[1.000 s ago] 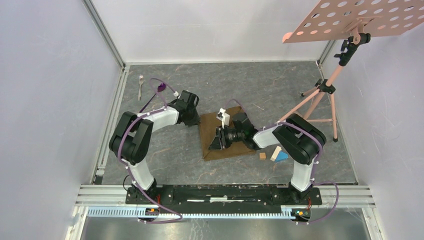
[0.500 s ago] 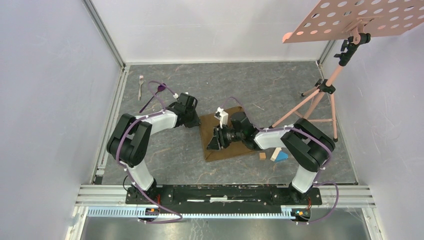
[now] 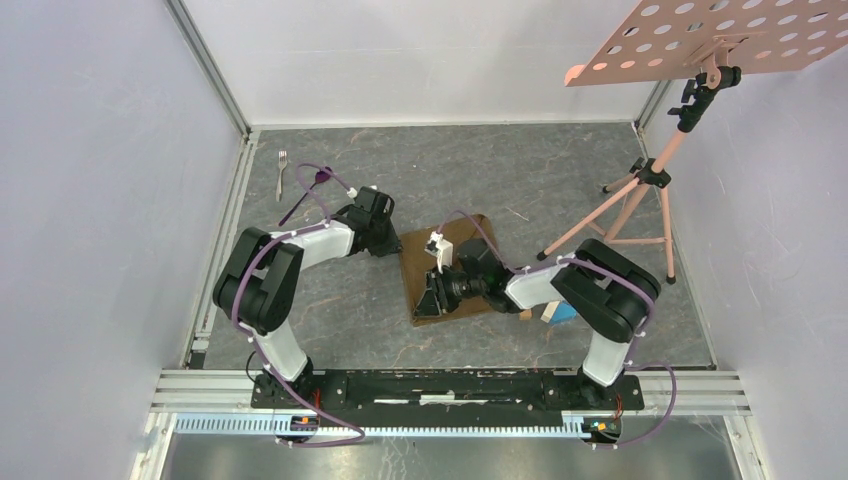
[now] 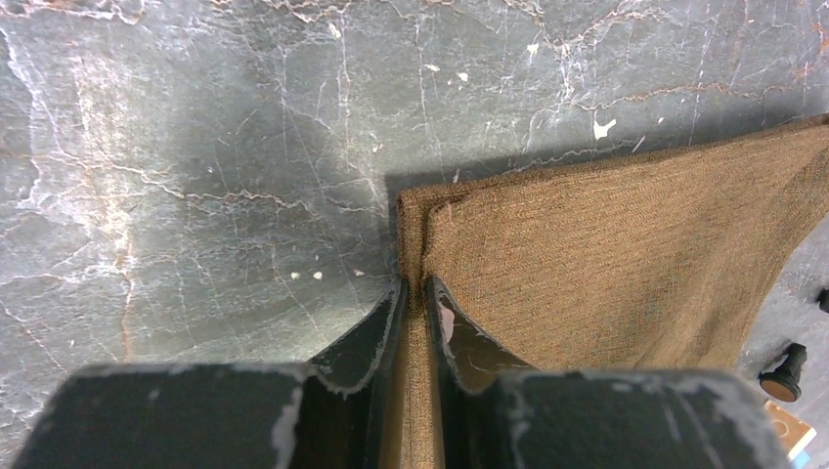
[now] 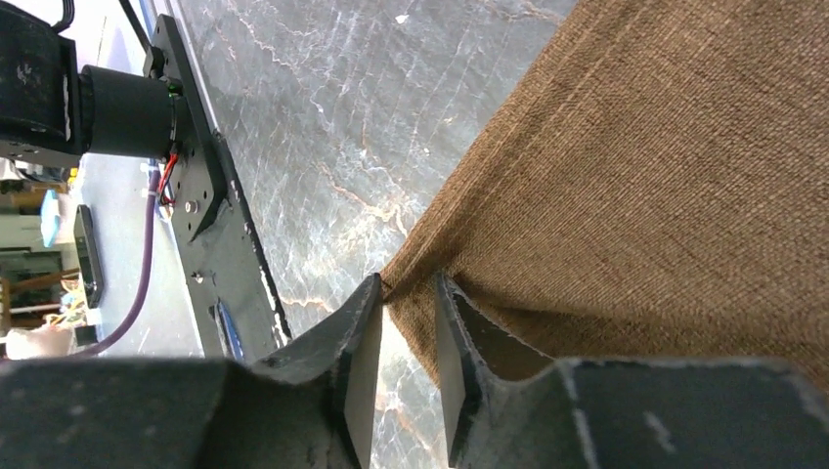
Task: Fold the napkin into a case and place the utensils inside
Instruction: Smooth out the upper triangle-folded napkin at the center of the board, then move the upper triangle-folded napkin to the center of the board.
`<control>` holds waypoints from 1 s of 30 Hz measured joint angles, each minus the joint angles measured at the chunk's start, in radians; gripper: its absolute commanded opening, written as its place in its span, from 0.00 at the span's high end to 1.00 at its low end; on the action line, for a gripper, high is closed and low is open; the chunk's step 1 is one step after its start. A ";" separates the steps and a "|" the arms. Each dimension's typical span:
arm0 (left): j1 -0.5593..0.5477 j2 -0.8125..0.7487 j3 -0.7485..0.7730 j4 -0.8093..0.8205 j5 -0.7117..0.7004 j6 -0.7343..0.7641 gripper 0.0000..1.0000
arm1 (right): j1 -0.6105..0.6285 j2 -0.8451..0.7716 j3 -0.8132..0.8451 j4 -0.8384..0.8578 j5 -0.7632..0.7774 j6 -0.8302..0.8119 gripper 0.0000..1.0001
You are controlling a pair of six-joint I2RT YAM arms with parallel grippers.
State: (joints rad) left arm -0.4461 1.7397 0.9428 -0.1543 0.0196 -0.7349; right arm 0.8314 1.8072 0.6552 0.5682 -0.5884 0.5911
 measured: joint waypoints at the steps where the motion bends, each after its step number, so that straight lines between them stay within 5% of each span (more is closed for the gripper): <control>1: 0.000 -0.001 0.000 0.000 0.002 0.000 0.81 | 0.000 -0.016 0.002 -0.024 0.004 -0.013 0.62; 4: 0.002 -0.012 -0.003 -0.016 0.011 0.000 0.77 | 0.001 -0.080 0.025 -0.134 0.027 -0.072 0.55; 8: 0.002 -0.074 -0.014 -0.061 0.035 0.003 0.54 | -0.022 -0.171 0.083 -0.304 0.108 -0.169 0.41; 15: 0.009 -0.296 -0.027 -0.140 0.066 0.019 0.30 | -0.090 -0.335 0.103 -0.597 0.481 -0.288 0.56; 24: 0.029 -0.513 -0.094 -0.214 0.096 0.026 0.23 | -0.087 -0.321 0.002 -0.635 0.729 -0.381 0.64; 30: 0.032 -0.616 -0.186 -0.221 0.095 0.024 0.22 | -0.083 -0.164 0.151 -0.602 0.835 -0.526 0.61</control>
State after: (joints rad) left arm -0.4145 1.1236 0.7567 -0.3752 0.1150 -0.7105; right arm 0.7486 1.6436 0.8059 -0.0341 0.2466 0.0654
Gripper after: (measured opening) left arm 0.767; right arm 0.359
